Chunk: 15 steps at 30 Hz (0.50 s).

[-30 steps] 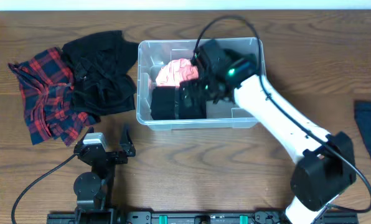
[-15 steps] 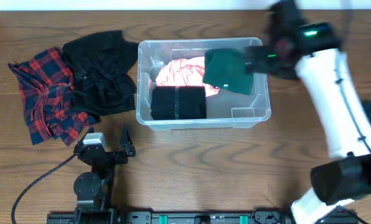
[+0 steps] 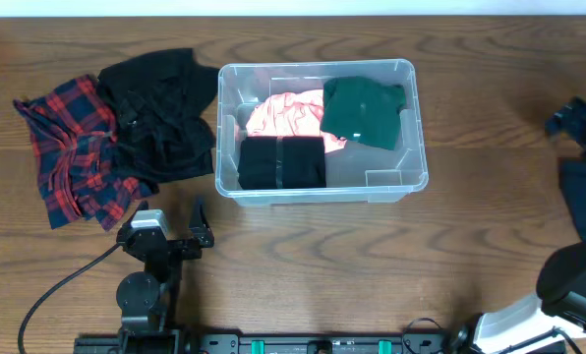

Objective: Pack container
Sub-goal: 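Move the right gripper to the navy garment at the right edge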

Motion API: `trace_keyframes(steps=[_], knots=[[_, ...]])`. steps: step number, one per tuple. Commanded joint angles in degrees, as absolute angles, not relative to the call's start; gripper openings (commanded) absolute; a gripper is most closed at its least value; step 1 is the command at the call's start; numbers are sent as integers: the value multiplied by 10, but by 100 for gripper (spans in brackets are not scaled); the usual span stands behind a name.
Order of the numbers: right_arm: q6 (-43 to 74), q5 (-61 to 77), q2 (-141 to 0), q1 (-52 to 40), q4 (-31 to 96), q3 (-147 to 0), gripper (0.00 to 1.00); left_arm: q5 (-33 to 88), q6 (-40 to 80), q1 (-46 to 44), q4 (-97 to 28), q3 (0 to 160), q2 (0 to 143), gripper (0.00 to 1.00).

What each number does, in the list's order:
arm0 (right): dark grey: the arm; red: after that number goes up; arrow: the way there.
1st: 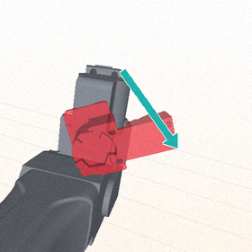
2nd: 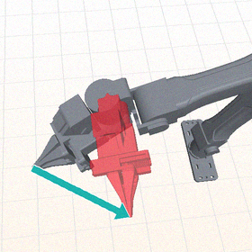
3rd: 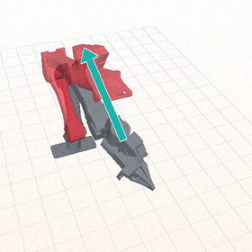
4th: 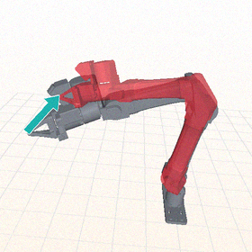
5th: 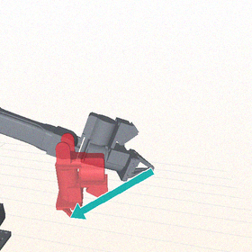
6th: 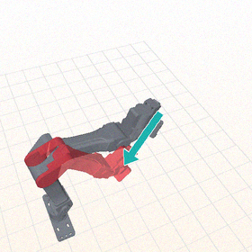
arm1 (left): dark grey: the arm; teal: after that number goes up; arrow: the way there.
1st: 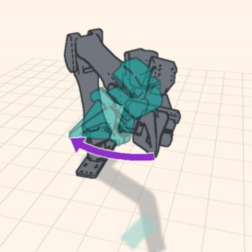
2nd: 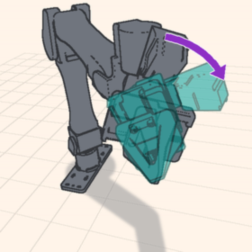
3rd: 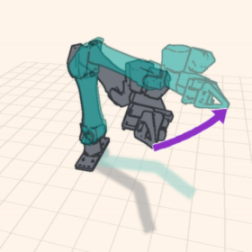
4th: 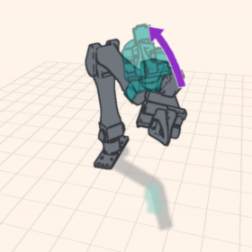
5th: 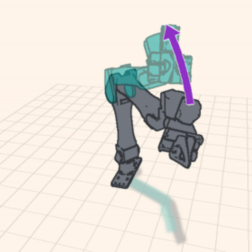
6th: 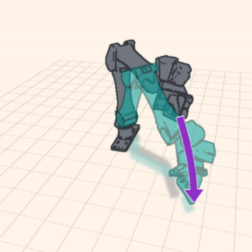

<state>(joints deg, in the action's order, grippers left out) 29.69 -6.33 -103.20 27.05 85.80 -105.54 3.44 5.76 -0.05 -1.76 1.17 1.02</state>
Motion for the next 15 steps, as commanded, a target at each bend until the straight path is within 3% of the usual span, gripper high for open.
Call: trace_keyframes(steps=[1,8,15], knots=[[317,-93,-1016,315,854,-1032,99,34,52,2,-38,2,10,98],[310,-142,-1016,391,791,-961,99,34,52,2,-38,2,10,98],[207,-143,-1016,413,652,-862,97,34,52,2,-38,2,10,98]])
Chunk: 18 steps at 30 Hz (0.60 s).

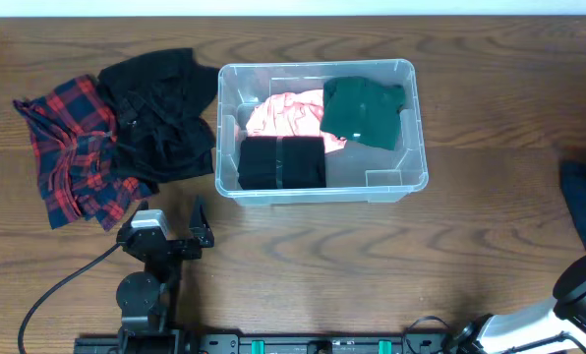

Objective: Pack container
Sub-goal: 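Move the right gripper to the navy garment at the right edge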

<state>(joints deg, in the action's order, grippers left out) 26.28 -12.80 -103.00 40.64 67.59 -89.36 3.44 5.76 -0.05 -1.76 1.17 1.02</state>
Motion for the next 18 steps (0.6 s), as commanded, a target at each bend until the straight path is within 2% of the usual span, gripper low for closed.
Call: trace_keyframes(steps=[1,10,18], knots=[[195,-141,-1016,416,634,-848,97,34,52,2,-38,2,10,98],[93,-30,-1016,472,481,-749,93,34,52,2,-38,2,10,98],[76,-25,-1016,501,412,-710,89,34,52,2,-38,2,10,98]])
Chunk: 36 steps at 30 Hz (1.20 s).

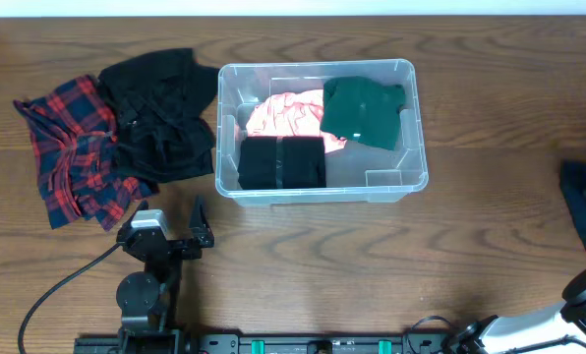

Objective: Pack container
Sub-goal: 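Move the right gripper to the navy garment at the right edge, then grasp the navy garment with the right gripper and lift it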

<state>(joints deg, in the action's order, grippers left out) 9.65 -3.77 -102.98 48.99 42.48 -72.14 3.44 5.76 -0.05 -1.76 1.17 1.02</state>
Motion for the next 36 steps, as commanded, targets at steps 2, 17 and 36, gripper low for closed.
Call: trace_keyframes(steps=[2,17,36], knots=[[76,-25,-1016,507,387,-705,88,34,52,2,-38,2,10,98],[87,22,-1037,497,285,-695,74,34,52,2,-38,2,10,98],[138,-15,-1115,478,291,-695,65,34,52,2,-38,2,10,98]])
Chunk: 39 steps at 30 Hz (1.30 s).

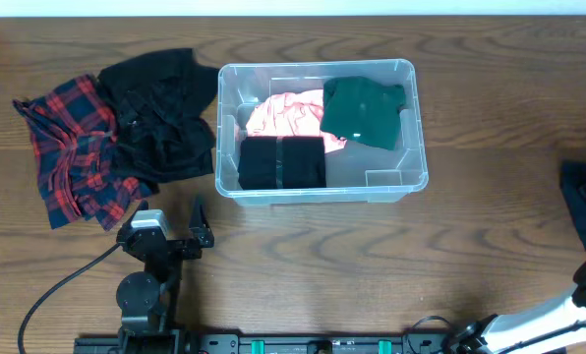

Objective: Pack container
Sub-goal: 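Grasp the navy garment with the right gripper and lift it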

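A clear plastic container point(411, 128) stands mid-table. Inside lie a pink garment point(288, 113), a green garment point(364, 111) at the right and a folded black garment point(281, 162) at the front. Left of it, a black garment point(160, 113) and a red plaid shirt point(72, 147) are heaped on the table. A dark blue cloth lies at the right edge, partly cut off. My left gripper point(203, 224) rests open near the front left, holding nothing. My right gripper is out of view; only part of its arm shows.
A black cable point(62, 285) runs from the left arm's base toward the front left corner. Bare wooden table lies in front of and to the right of the container.
The right arm's visible part at the lower right edge has shifted slightly. The dark blue cloth, the container and the left arm are unchanged.
The right gripper was first at the far right above the dark blue cloth. Half a second later it had left the view, with the cloth lying on the table. Since then only the arm's lower part shows. The left arm and the garments stayed still.
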Motion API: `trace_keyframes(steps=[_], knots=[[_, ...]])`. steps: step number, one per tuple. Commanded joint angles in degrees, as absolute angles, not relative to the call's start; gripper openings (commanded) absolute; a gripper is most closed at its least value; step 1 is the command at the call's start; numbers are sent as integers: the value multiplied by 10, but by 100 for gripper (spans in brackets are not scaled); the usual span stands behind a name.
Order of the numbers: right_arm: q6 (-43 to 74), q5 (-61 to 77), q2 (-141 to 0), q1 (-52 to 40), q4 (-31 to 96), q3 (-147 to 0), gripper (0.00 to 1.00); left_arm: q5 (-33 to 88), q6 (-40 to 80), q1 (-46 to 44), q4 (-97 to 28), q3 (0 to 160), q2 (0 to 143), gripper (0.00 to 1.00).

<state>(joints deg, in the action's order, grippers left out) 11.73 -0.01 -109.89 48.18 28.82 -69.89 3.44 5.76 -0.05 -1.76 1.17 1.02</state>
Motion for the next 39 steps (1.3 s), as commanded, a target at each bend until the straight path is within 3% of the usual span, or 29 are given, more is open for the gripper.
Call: trace_keyframes(steps=[1,6,8,10,14,20,25,32,39], knots=[[140,-15,-1117,478,291,-695,63,34,52,2,-38,2,10,98],[142,-15,-1125,478,290,-695,54,34,52,2,-38,2,10,98],[141,-17,-1126,478,290,-695,43,34,52,2,-38,2,10,98],[141,-17,-1126,478,291,-695,41,34,52,2,-38,2,10,98],[142,-17,-1125,478,298,-695,52,34,52,2,-38,2,10,98],[188,-46,-1101,478,337,-701,97,34,52,2,-38,2,10,98],[222,-73,-1072,479,373,-705,99,34,52,2,-38,2,10,98],[234,-73,-1069,481,387,-704,91,34,52,2,-38,2,10,98],[233,-73,-1070,480,388,-704,57,34,52,2,-38,2,10,98]])
